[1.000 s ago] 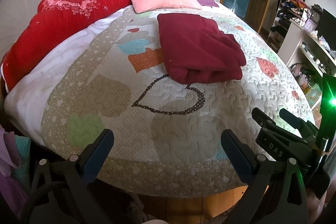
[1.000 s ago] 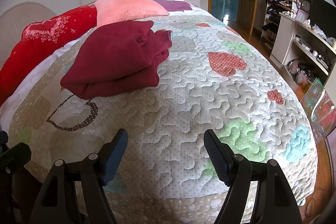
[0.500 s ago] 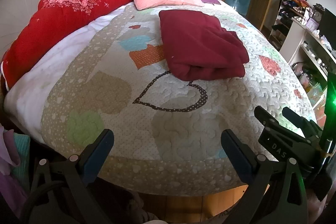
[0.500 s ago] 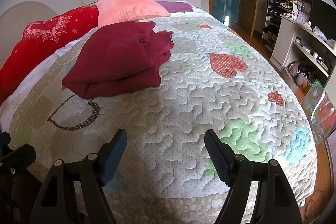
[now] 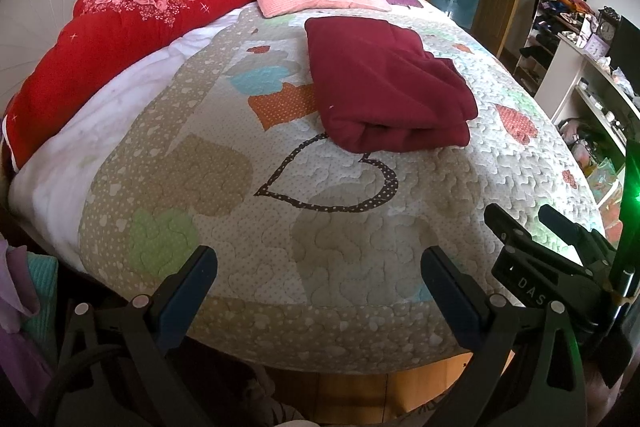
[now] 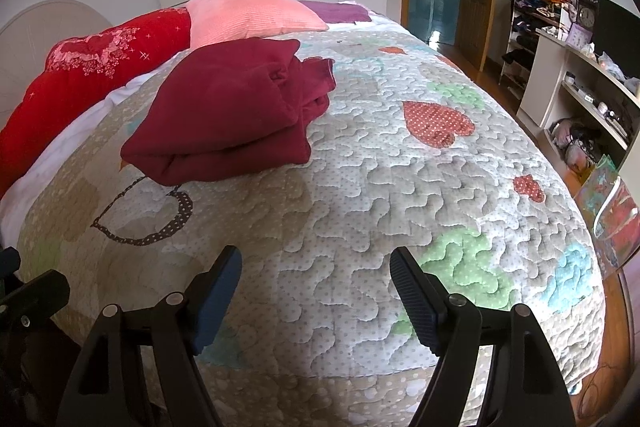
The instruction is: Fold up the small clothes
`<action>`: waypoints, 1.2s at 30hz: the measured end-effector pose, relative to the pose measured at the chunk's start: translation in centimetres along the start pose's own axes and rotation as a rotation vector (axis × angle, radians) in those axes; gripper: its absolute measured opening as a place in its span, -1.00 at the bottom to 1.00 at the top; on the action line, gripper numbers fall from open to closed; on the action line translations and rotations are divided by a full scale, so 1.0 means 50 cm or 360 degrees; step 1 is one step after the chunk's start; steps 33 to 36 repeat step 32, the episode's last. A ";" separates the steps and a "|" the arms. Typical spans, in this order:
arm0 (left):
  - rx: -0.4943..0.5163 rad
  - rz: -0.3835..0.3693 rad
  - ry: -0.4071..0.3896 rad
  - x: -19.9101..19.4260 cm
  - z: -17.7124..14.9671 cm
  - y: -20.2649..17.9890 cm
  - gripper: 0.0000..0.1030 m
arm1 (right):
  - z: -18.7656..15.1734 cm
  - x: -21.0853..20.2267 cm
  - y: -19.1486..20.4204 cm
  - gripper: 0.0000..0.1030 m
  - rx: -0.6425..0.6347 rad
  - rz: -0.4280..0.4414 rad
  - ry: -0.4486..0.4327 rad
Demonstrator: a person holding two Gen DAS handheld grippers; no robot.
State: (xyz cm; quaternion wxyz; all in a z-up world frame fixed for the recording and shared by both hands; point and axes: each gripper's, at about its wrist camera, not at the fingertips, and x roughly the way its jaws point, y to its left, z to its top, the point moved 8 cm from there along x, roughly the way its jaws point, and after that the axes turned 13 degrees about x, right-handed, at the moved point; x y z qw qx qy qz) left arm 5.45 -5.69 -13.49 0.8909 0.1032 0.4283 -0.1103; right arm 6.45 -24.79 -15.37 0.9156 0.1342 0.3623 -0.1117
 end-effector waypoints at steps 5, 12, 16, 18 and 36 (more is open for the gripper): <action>-0.0005 0.0000 0.0007 0.003 -0.002 0.001 0.97 | 0.001 0.000 0.000 0.57 -0.0002 0.0000 -0.0002; -0.0014 -0.0010 0.0022 0.008 -0.004 0.002 0.97 | 0.000 0.002 0.000 0.57 -0.0006 -0.0001 0.0000; -0.0019 -0.0020 0.0030 0.010 -0.003 0.002 0.97 | -0.002 0.003 0.001 0.58 -0.0010 0.0002 0.0005; -0.0022 -0.0028 0.0034 0.011 -0.004 0.002 0.97 | -0.002 0.004 0.001 0.58 -0.0012 0.0002 0.0004; -0.0036 -0.0030 0.0039 0.012 -0.004 0.005 0.97 | -0.004 0.008 -0.005 0.61 -0.0010 0.0002 0.0024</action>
